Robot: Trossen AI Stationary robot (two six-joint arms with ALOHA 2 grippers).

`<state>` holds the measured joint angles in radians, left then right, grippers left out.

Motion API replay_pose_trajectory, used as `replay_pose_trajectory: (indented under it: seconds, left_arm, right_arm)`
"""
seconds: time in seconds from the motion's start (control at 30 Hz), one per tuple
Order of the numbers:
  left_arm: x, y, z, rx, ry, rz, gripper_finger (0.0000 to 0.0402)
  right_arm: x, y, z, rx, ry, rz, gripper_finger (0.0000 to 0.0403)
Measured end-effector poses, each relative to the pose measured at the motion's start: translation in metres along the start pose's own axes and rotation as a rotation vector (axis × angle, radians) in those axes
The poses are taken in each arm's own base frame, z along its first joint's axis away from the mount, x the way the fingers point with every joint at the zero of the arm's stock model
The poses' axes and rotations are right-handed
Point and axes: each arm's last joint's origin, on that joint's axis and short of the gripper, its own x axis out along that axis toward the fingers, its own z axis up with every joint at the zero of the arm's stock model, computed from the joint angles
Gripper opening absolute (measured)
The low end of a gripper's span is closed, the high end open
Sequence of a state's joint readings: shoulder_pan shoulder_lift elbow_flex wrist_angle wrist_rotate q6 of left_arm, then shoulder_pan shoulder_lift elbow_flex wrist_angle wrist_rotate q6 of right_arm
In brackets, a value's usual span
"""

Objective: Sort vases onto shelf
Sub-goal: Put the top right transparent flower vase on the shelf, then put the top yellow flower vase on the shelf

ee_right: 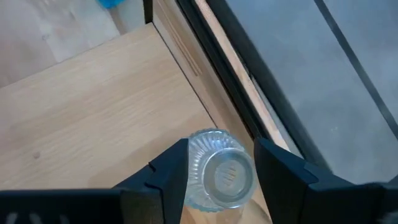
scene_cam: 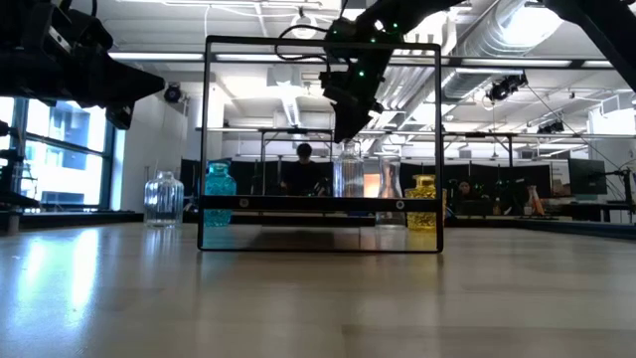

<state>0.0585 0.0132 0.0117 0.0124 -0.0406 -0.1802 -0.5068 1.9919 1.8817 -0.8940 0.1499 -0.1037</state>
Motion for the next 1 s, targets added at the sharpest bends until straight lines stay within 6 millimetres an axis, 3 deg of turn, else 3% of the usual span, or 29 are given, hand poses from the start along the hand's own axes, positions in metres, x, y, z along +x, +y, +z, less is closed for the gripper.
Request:
replay_pose_trajectory:
  seconds: [0.37,0.57,1.0]
  left_arm:
    - [0.000,0.000,0.000,0.000,0.000,-0.004,0.0001]
    - [0.000,0.000,0.000,0.000,0.001,-0.004,0.0001]
    - [0.000,0.000,0.000,0.000,0.004,-0.017,0.0001]
  right_arm:
    - [-0.038,-0.004,0.023,-0.004,-0.096,-0.021,0.0163]
    - [-0.057,-0.010,0.017,-0.017,0.014,-0.105,0.0163]
    - [-0.063,-0.021,-0.004,-0.009,0.212,-0.136,0.0163]
